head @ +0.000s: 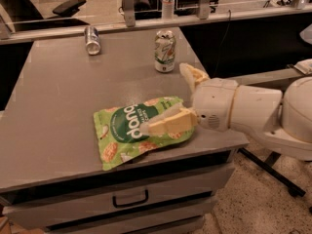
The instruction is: Move redbull can near 7up can
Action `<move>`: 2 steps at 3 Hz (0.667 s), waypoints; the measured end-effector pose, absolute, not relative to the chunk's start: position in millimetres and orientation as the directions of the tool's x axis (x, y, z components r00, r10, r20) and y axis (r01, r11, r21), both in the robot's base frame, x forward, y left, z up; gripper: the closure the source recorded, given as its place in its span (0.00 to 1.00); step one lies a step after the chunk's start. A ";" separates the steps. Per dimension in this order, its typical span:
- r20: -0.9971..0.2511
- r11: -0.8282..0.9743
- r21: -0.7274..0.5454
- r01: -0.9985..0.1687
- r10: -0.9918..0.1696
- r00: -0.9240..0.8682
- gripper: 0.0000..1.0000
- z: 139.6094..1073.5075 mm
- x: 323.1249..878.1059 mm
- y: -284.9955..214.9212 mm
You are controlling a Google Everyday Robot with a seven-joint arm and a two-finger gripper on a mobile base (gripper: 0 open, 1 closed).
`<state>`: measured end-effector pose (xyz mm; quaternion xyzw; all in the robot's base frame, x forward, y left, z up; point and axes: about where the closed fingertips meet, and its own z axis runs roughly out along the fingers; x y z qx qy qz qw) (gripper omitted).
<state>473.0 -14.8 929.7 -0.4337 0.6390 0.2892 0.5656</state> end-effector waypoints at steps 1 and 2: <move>-0.977 0.482 -0.114 -0.869 -0.215 0.009 0.00 917.9 483.6 26.7; -0.966 0.531 -0.146 -0.835 -0.259 0.004 0.00 914.9 504.7 64.4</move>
Offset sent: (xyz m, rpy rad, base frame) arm 0.0692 0.1313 -0.0170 -0.1014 -0.0112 -0.2018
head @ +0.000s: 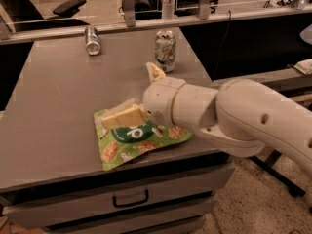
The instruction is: Move redbull can near 7up can
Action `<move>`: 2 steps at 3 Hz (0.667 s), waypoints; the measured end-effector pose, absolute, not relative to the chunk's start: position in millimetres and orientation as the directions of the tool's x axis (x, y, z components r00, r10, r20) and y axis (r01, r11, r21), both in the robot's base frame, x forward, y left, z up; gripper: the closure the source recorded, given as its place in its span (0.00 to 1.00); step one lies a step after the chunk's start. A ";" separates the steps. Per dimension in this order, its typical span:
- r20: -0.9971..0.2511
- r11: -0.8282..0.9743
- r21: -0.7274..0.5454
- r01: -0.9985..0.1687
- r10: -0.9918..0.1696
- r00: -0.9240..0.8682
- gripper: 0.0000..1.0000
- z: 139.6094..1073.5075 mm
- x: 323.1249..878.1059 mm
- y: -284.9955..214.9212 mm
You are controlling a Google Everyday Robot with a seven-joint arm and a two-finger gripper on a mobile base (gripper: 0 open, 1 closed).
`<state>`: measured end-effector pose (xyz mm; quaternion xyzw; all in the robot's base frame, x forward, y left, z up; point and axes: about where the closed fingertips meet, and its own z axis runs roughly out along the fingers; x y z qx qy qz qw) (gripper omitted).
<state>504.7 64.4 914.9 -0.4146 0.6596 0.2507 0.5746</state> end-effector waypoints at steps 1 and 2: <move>-0.960 0.570 -0.149 -0.808 -0.279 -0.020 0.00 909.5 521.9 107.6; -0.963 0.620 -0.110 -0.777 -0.261 -0.072 0.00 892.1 540.5 143.1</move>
Offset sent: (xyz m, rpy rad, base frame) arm 0.1074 0.0946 -0.0526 0.0248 0.0726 -0.3961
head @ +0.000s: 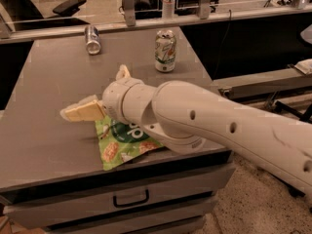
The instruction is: Move redbull can near 7up can
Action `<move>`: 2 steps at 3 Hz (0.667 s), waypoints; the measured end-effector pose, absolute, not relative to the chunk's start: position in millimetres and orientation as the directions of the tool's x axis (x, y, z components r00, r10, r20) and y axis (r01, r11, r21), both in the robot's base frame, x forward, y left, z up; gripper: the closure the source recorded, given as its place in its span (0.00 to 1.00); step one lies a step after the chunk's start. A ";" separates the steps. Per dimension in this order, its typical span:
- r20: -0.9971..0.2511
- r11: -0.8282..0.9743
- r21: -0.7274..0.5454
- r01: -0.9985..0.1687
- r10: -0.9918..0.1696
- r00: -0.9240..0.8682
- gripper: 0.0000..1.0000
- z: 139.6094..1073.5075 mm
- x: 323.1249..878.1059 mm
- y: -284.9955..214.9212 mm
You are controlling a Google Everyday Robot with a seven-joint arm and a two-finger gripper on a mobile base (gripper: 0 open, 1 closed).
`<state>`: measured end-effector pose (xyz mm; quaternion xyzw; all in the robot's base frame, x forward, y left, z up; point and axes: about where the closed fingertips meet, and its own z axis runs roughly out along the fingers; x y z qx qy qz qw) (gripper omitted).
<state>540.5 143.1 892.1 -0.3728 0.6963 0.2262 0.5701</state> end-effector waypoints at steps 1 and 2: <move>-0.963 0.679 -0.114 -0.725 -0.255 -0.088 0.00 880.9 570.8 165.2; -0.963 0.725 -0.140 -0.675 -0.259 -0.078 0.00 884.6 585.2 168.8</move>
Offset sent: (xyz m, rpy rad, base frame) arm 0.0302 0.0221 -0.0112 -0.0005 -0.0046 -0.0794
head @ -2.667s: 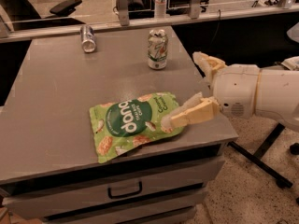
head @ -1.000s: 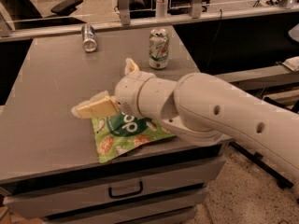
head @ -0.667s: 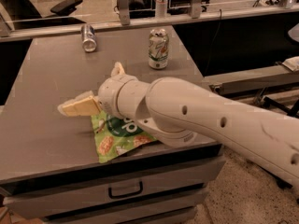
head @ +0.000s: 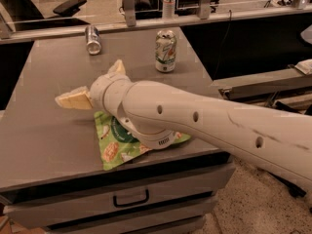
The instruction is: Move redbull can near 7up can
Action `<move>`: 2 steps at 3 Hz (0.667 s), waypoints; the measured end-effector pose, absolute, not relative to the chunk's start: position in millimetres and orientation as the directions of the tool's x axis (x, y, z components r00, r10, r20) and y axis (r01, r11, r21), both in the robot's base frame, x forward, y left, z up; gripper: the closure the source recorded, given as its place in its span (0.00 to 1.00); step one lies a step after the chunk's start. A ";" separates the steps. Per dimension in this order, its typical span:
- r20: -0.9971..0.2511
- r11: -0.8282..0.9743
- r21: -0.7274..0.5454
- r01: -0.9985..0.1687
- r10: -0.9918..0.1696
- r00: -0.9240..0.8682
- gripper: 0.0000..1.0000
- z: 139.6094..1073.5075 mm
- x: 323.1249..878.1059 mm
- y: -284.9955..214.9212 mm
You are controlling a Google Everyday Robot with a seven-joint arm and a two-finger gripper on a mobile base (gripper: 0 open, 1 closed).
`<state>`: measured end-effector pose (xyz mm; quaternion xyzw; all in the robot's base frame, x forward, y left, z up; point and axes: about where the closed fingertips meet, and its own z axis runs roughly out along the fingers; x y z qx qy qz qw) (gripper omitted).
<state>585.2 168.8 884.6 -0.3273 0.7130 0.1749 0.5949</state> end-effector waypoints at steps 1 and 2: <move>-0.963 0.729 -0.141 -0.670 -0.258 -0.078 0.00 885.2 585.8 166.2; -0.962 0.788 -0.190 -0.586 -0.267 -0.047 0.00 889.8 610.7 166.0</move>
Offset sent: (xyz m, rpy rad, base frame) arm 0.0562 -0.0025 -0.0008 -0.0286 -0.1297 -0.2352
